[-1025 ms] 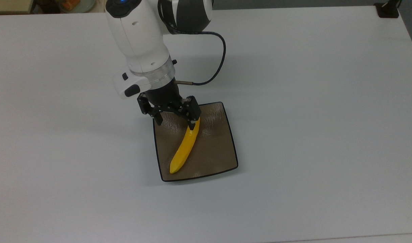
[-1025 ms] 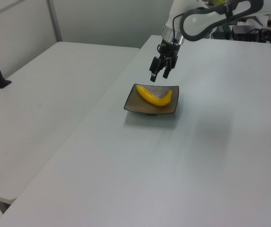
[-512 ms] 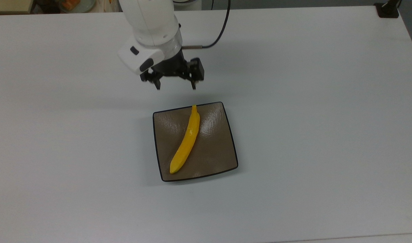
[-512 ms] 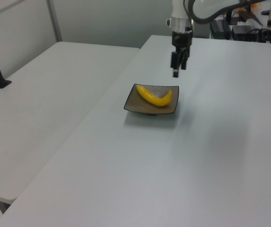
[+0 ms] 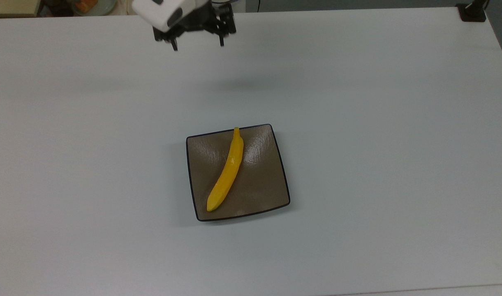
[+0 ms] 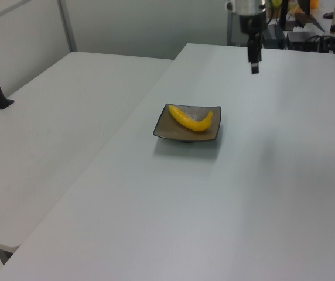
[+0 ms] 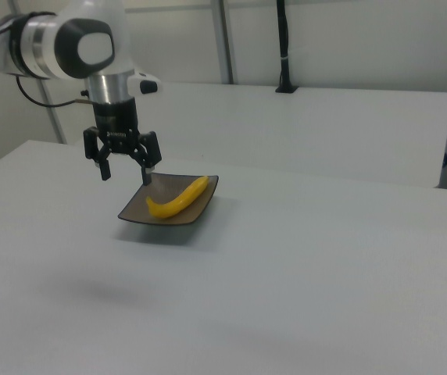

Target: Bananas placed on a ceramic plate

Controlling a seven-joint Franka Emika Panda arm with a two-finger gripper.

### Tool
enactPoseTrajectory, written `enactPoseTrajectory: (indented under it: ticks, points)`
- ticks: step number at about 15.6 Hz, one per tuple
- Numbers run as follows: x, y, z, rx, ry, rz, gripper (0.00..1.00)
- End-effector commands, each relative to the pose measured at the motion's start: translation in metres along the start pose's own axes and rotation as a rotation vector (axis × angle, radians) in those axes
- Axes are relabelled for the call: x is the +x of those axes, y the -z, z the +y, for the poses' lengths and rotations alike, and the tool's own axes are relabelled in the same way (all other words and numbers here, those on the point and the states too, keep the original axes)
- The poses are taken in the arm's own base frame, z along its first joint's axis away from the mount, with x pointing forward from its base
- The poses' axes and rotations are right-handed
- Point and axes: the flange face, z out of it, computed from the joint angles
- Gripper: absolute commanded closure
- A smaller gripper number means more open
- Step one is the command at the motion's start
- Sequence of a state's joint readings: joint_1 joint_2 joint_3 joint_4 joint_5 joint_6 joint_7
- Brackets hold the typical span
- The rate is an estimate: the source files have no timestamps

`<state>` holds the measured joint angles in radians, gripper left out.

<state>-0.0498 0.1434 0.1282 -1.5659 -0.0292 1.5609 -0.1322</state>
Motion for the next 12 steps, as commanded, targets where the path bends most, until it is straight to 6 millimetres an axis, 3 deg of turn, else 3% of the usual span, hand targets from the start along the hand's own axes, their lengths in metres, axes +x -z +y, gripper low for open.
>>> enactPoseTrajectory:
  ticks: [1, 4, 7, 12]
  points:
    - [-0.038, 0.022, 0.003, -0.009, 0.019, 0.023, 0.00]
    - [-0.044, 0.025, 0.002, 0.034, 0.013, 0.057, 0.00]
    - [-0.038, 0.033, 0.005, 0.034, -0.005, 0.147, 0.00]
    - [-0.035, 0.030, 0.004, 0.042, -0.006, 0.159, 0.00]
